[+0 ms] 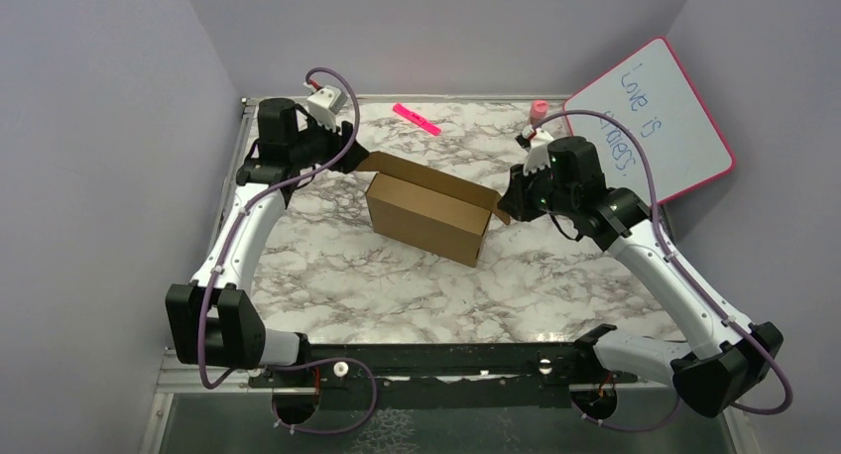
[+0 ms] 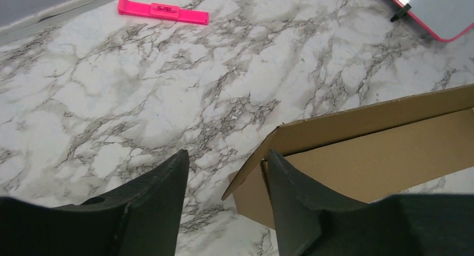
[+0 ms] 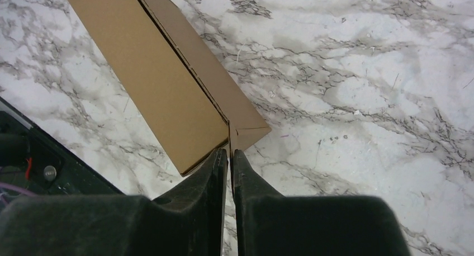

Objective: Fold the paper box

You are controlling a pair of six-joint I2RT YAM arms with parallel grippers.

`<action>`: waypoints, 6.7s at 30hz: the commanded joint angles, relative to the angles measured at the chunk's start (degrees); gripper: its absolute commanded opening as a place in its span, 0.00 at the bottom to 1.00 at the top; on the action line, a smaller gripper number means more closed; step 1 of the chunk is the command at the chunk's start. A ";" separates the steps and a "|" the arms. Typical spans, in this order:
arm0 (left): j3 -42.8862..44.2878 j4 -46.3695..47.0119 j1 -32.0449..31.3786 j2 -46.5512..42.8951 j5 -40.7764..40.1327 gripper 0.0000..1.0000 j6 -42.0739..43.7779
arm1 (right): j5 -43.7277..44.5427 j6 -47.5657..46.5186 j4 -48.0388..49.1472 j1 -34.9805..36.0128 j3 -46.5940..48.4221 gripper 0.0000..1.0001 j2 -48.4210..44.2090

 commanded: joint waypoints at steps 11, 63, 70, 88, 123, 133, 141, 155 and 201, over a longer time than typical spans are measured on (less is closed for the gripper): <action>7.32 -4.80 0.31 5.90 13.05 0.39 6.35 | -0.18 -2.89 -1.41 0.21 0.71 0.05 2.73; -16.68 5.15 -4.10 -15.80 -12.77 0.01 -19.43 | 1.80 -3.09 3.45 0.83 15.49 0.01 20.25; -17.04 6.56 -9.86 -17.13 -23.65 0.01 -21.83 | 4.11 -2.05 6.11 1.69 15.12 0.01 19.04; -18.62 10.86 -18.47 -16.09 -36.54 0.01 -27.47 | 8.27 6.61 14.00 2.94 9.61 0.01 16.05; -20.91 11.87 -26.22 -16.38 -46.38 0.02 -29.05 | 31.55 17.74 13.89 13.29 2.36 0.01 13.82; -21.27 11.90 -26.98 -16.67 -47.35 0.01 -29.43 | 33.44 19.15 16.58 14.96 -0.10 0.01 13.18; -21.80 11.76 -27.54 -16.52 -47.23 0.01 -29.96 | 33.53 19.33 17.51 15.50 -1.26 0.01 13.11; -23.05 11.15 -28.25 -17.37 -51.02 0.01 -24.87 | 33.38 18.89 17.88 15.76 -1.70 0.01 12.84; -30.64 12.51 -28.76 -19.01 -52.46 0.01 -27.10 | 33.00 19.55 20.22 16.52 -4.85 0.01 11.19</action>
